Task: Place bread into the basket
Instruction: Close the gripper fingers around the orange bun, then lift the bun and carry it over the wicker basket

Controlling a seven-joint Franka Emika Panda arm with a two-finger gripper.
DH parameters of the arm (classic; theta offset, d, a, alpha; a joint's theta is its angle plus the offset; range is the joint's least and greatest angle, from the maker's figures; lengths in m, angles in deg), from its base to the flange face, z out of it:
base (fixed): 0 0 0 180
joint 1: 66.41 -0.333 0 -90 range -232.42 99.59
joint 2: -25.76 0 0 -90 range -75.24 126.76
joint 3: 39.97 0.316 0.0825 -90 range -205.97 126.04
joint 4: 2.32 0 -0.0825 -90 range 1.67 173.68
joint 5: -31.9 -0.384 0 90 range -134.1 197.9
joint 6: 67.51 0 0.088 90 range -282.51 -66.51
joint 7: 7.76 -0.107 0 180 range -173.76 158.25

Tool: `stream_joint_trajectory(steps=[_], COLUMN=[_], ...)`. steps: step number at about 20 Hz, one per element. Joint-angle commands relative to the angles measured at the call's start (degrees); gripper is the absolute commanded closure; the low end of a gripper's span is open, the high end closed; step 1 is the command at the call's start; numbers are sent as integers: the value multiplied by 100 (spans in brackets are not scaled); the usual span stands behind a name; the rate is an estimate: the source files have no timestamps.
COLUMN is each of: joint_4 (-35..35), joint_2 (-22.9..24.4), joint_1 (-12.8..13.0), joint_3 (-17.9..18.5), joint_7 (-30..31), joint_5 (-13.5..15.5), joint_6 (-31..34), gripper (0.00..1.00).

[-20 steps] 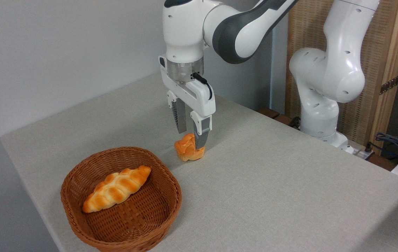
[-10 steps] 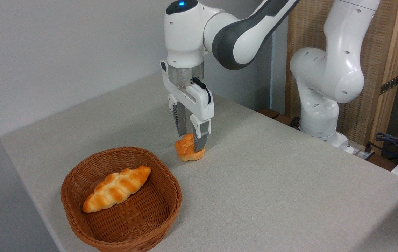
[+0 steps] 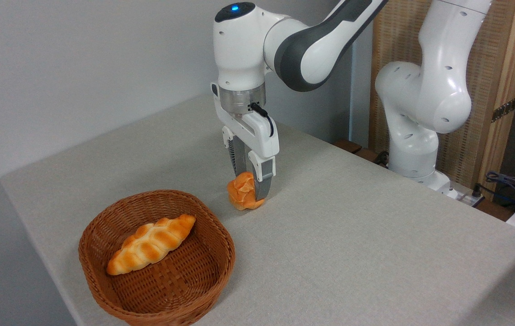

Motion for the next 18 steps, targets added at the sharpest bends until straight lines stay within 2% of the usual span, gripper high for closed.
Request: stream_joint_trajectory(steps=[1,2,5,12,18], joint_4=[68,68,68,59,-28], joint_2=[26,26,26,35,53], joint_1=[98,98,98,89,89], joint_3=[110,110,110,118,145], joint_7=[-50,-50,-50,-59,-50], joint_5=[-63,-63,-63,-36,-19], joint_6=[-123,-123,-123,-123,-71], gripper=[55,59,61,76,81])
